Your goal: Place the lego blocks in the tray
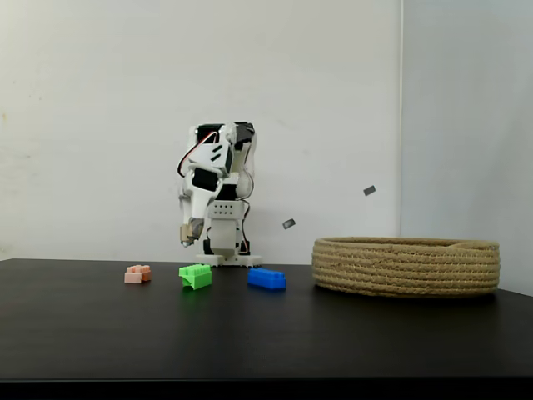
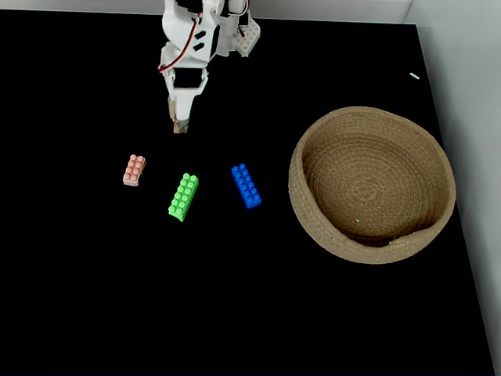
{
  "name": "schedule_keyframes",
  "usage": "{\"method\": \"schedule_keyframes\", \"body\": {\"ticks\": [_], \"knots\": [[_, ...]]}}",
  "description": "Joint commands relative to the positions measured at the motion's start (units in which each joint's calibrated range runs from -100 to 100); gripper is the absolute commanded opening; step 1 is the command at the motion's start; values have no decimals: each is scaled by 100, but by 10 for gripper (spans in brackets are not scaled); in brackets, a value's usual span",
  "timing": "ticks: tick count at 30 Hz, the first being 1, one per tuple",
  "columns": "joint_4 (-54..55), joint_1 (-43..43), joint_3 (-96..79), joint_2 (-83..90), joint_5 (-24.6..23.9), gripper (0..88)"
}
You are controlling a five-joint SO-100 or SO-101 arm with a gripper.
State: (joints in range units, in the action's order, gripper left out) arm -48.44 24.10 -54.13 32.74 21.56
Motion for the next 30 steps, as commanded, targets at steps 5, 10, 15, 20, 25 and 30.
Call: {"method": "schedule_keyframes", "body": {"ticks": [5,10,15,20,25,30], "knots": [[-325,186,2171,-1967,1661,251],[-800,228,2600,-2801,2120,285],[-950,541,2791,-3042,2374,296],[-1033,1200,3165,-3240,2755,298],[-1300,1341,4542,-4134,2716,317],[-1616,1242,5545,-4873,2632,333]]}}
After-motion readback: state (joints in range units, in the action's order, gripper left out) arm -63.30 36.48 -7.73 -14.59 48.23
